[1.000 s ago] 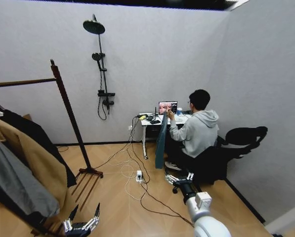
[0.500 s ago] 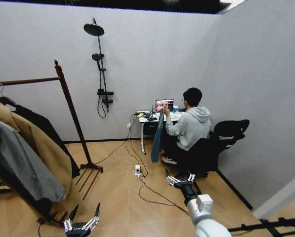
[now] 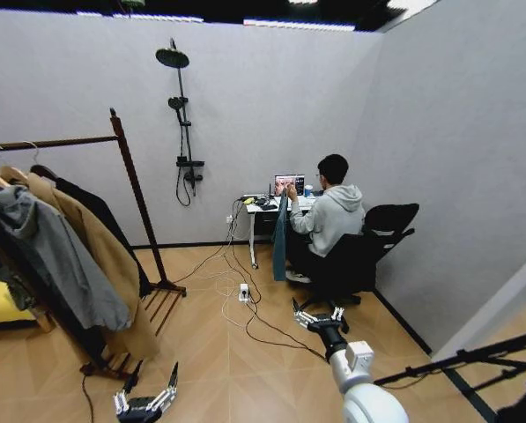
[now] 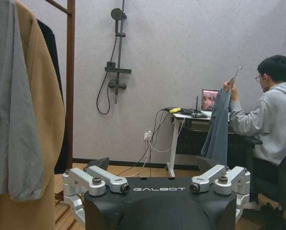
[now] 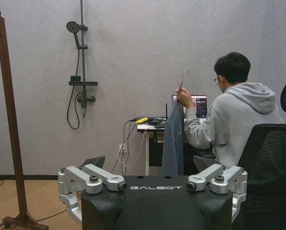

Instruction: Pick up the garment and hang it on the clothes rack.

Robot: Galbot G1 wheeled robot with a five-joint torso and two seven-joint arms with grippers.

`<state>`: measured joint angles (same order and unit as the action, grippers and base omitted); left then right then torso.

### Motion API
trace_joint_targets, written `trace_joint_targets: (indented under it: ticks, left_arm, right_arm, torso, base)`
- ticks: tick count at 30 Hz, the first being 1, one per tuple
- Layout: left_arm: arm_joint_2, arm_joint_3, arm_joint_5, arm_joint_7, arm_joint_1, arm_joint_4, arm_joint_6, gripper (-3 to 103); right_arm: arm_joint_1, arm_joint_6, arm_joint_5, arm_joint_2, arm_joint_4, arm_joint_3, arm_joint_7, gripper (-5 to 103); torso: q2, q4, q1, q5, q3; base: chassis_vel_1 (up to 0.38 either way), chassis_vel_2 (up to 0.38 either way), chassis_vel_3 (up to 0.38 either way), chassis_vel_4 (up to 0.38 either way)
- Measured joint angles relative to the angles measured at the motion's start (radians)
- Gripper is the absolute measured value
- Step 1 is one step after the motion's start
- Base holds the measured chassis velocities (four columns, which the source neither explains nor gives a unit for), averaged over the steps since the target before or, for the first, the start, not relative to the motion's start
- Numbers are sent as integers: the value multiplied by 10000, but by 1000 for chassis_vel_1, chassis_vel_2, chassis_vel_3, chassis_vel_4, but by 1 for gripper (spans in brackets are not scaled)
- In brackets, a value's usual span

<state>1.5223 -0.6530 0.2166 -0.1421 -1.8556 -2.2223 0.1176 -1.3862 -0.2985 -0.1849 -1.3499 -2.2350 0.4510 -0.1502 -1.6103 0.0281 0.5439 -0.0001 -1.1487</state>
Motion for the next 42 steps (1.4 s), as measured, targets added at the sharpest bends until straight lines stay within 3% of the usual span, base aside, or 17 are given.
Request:
trace_joint_targets:
  ticks: [30, 42]
  left_arm:
    - [0, 0, 0, -1, 0, 0, 0, 100]
    - [0, 1, 0, -1, -1, 0, 0, 100]
  right_arm:
    - [-50, 30, 26, -43, 48, -30, 107, 100]
    - [-459, 546, 219, -145, -48, 87, 320, 100]
  torso:
    - [-1, 1, -2, -3, 1]
    - [-3, 1, -7, 1, 2]
  base:
    - [198, -198, -199, 201]
    - [109, -112, -115, 111]
